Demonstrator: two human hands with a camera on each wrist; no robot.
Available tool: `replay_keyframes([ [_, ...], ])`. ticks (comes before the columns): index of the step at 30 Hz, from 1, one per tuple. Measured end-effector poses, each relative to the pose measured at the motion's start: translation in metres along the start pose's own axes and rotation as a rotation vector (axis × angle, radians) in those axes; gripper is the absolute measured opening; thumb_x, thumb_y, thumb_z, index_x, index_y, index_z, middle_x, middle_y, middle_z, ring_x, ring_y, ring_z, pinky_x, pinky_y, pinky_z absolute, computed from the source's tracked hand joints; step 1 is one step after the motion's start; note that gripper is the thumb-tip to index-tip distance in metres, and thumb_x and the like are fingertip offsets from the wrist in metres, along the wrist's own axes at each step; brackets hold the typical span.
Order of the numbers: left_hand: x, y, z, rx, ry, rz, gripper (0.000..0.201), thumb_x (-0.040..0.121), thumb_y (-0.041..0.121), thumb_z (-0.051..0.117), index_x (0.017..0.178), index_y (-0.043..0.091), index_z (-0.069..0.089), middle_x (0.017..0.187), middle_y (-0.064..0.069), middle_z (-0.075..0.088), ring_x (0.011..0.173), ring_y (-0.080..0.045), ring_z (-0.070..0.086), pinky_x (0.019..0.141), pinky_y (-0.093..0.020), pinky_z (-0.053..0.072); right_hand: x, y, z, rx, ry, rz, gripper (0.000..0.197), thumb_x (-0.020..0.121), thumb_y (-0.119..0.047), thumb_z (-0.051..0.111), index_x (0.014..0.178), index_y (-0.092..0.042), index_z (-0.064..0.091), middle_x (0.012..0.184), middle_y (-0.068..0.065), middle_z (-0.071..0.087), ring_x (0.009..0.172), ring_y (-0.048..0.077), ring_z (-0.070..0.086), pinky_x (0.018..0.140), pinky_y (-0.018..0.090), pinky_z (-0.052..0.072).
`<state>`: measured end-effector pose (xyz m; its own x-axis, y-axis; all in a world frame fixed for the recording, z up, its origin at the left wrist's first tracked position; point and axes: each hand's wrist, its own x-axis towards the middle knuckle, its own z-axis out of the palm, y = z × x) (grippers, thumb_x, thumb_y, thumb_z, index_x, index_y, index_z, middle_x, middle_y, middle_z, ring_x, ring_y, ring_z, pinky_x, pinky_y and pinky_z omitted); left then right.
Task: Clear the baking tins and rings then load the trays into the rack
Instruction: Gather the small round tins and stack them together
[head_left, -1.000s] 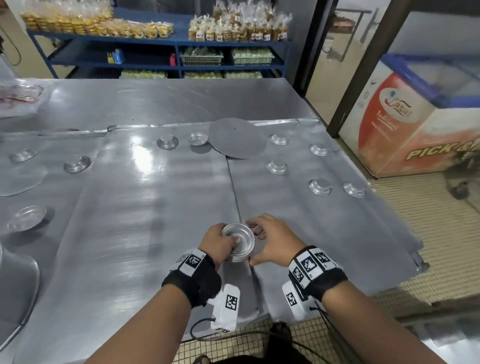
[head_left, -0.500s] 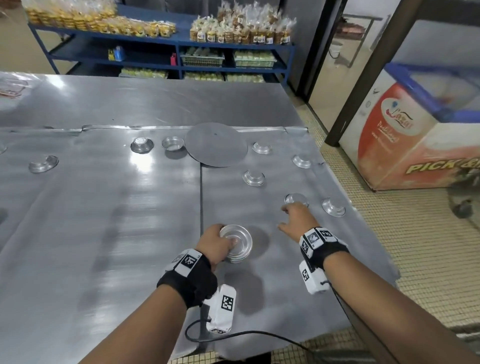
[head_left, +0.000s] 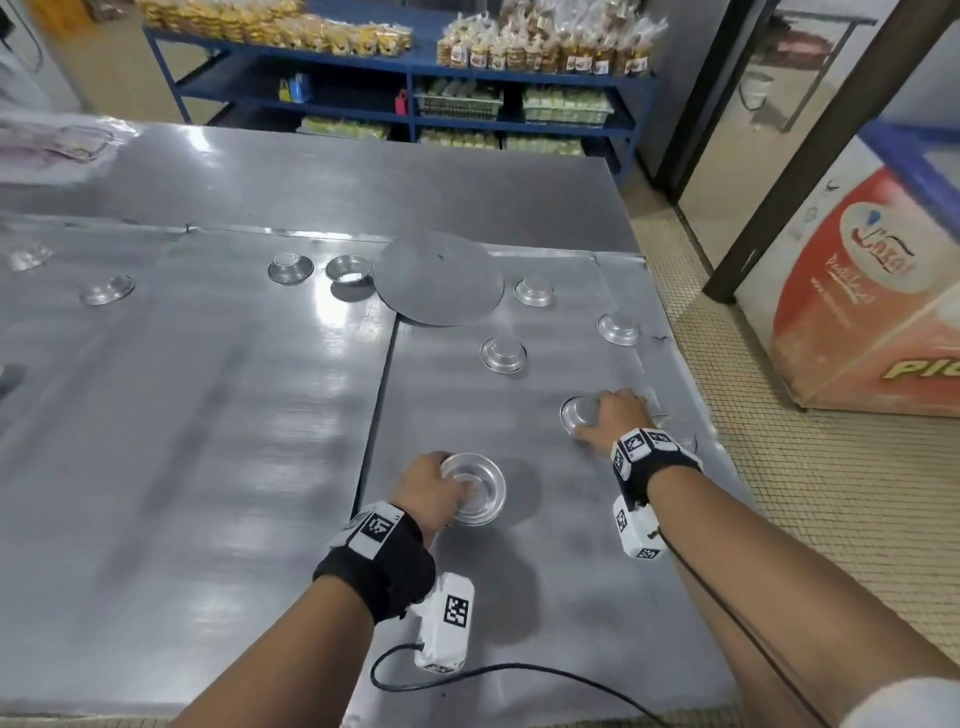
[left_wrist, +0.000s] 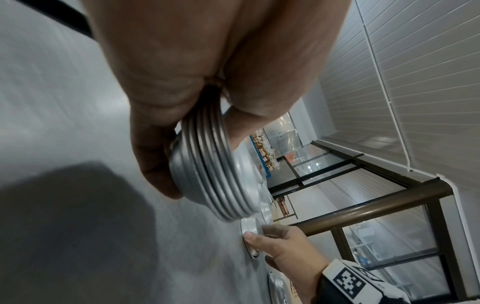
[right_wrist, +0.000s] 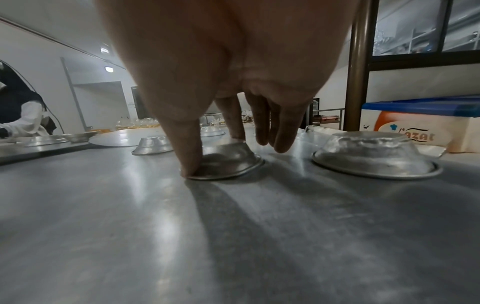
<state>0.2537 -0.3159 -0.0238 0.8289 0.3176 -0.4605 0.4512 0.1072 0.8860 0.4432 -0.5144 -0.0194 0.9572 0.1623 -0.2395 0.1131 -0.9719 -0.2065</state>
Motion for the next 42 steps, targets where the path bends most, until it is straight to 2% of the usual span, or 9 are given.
replay_keyframes([
  [5,0.001,-0.007,0.012,0.009,0.031,0.0,0.035,0.054,0.009,0.063,0.088,0.011,0.072,0.08,-0.016,0.071,0.075,-0.03,0.065,0.069,-0.042,0.051,-0.003,0.001,0.0,0.058,0.039,-0.058,0.068,0.068,-0.036,0.083,0.122,-0.006,0.055,0.125,0.015,0.054,0.117,0.035,0.052,0.099,0.036,0.044],
  [11,-0.004,-0.004,0.021,-0.014,0.051,-0.022,0.039,0.053,0.008,0.062,0.091,0.009,0.07,0.079,-0.014,0.069,0.074,-0.03,0.063,0.066,-0.039,0.048,-0.021,-0.001,-0.008,0.232,0.104,-0.073,0.067,0.062,-0.025,0.089,0.115,-0.006,0.053,0.119,0.014,0.056,0.112,0.033,0.055,0.091,0.037,0.048],
  [15,-0.007,0.0,0.024,-0.054,0.053,-0.032,0.042,0.051,0.009,0.063,0.092,0.006,0.069,0.077,-0.013,0.066,0.072,-0.028,0.061,0.062,-0.03,0.046,-0.044,-0.004,-0.016,0.429,0.203,-0.167,0.08,0.061,-0.022,0.088,0.131,-0.017,0.049,0.127,0.01,0.048,0.115,0.029,0.052,0.098,0.034,0.044],
  [21,-0.005,0.002,0.027,-0.151,0.06,-0.053,0.043,0.061,0.024,0.07,0.1,0.005,0.071,0.082,-0.011,0.066,0.07,-0.026,0.061,0.058,-0.026,0.046,-0.088,-0.018,-0.023,0.629,0.272,-0.34,0.07,0.058,-0.033,0.088,0.118,-0.03,0.054,0.116,-0.002,0.046,0.102,0.016,0.058,0.092,0.031,0.052],
  [26,0.001,0.003,0.03,-0.21,0.054,-0.078,0.041,0.088,0.041,0.069,0.103,0.003,0.072,0.092,-0.016,0.072,0.078,-0.03,0.067,0.074,-0.035,0.051,-0.122,-0.021,-0.014,0.846,0.215,-0.49,0.068,0.057,-0.026,0.093,0.114,-0.026,0.055,0.114,-0.004,0.058,0.102,0.008,0.062,0.091,0.021,0.054],
  [31,0.001,0.005,0.032,-0.203,-0.054,-0.074,0.073,0.068,0.065,0.072,0.107,0.003,0.074,0.1,-0.021,0.075,0.096,-0.038,0.072,0.091,-0.048,0.055,-0.139,-0.018,-0.001,0.957,0.078,-0.502,0.065,0.057,-0.02,0.093,0.111,-0.024,0.057,0.107,-0.007,0.068,0.102,0.01,0.067,0.093,0.032,0.056],
  [35,-0.001,0.006,0.038,-0.226,-0.069,-0.06,0.072,0.061,0.049,0.084,0.108,-0.003,0.069,0.102,-0.027,0.073,0.089,-0.039,0.071,0.083,-0.047,0.056,-0.146,-0.019,0.003,0.94,0.048,-0.512,0.063,0.057,-0.019,0.094,0.109,-0.023,0.058,0.102,-0.01,0.071,0.1,0.009,0.068,0.091,0.03,0.056],
  [38,-0.004,0.007,0.043,-0.205,-0.099,-0.033,0.056,0.068,0.032,0.078,0.11,-0.004,0.067,0.095,-0.023,0.073,0.08,-0.033,0.069,0.074,-0.042,0.053,-0.145,-0.017,0.006,0.958,-0.008,-0.498,0.064,0.057,-0.016,0.093,0.11,-0.022,0.058,0.103,-0.011,0.072,0.101,0.006,0.068,0.094,0.028,0.054],
  [42,-0.002,0.004,0.047,-0.148,-0.107,0.009,0.052,0.063,0.018,0.071,0.11,-0.002,0.067,0.094,-0.022,0.071,0.081,-0.031,0.068,0.071,-0.04,0.052,-0.143,-0.012,0.01,0.959,-0.089,-0.484,0.066,0.061,-0.014,0.092,0.116,-0.021,0.056,0.108,-0.012,0.073,0.104,0.003,0.067,0.094,0.02,0.05],
])
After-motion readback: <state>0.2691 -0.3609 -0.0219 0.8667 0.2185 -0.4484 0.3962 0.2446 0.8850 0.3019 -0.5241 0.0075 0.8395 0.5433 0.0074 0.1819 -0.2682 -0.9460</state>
